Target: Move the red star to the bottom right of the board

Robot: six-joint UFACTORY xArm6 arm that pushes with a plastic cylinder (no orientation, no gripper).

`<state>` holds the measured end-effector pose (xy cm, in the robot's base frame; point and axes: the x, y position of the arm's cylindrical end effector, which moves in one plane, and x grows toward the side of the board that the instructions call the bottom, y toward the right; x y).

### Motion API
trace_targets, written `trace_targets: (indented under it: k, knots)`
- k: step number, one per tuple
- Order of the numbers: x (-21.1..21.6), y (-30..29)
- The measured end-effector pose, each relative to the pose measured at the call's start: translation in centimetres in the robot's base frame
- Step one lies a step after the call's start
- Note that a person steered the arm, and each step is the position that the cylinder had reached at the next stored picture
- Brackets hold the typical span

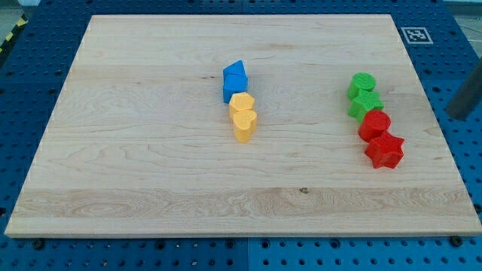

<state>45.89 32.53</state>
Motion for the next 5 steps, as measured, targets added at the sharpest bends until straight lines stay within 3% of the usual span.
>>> trace_targets:
  k: [1, 3, 5]
  knots:
    - [2.3, -1.6]
    - [1.6, -5.8]
    - [3.6, -9.2]
